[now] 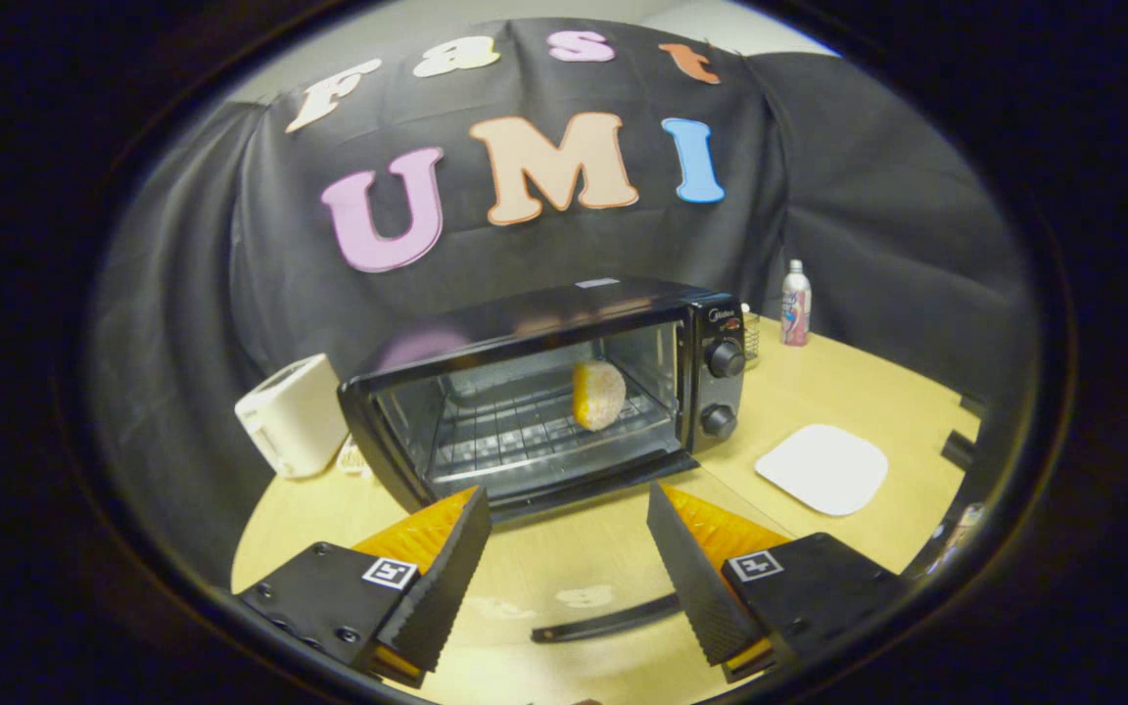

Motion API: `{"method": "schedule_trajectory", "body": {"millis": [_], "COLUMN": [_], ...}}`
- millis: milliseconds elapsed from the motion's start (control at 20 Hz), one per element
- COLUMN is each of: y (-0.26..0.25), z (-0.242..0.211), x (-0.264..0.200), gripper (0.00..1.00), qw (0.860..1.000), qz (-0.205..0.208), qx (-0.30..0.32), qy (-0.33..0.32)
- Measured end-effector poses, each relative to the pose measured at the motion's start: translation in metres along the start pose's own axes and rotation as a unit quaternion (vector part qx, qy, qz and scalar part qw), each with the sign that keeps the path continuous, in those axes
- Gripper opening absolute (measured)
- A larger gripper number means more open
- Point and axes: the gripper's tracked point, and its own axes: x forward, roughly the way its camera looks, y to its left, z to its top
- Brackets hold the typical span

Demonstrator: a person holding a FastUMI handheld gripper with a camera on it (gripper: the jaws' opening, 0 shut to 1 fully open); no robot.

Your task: Open the toaster oven, put the food inside, and close the toaster oven door.

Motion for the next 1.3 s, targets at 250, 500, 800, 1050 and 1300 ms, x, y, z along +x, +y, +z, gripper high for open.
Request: {"method": "schedule_trajectory", "body": {"millis": [250,500,800,1050,1300], "y": [-0.024,-0.04,-0.028,-0.028,-0.027], "z": [-0.032,-0.067,-0.085,-0.083,-0.075], "x": [-0.025,-0.031,-0.014,-0.012,-0.012], "gripper": [0.99,0.99,0.99,0.99,0.99], "qw": [1.0,0.999,0.998,0.998,0.997], "qz": [-0.001,0.016,0.052,0.067,0.07], "qx": [-0.016,-0.03,-0.014,-0.004,-0.032], "qy": [-0.004,0.008,0.02,0.013,-0.005]}}
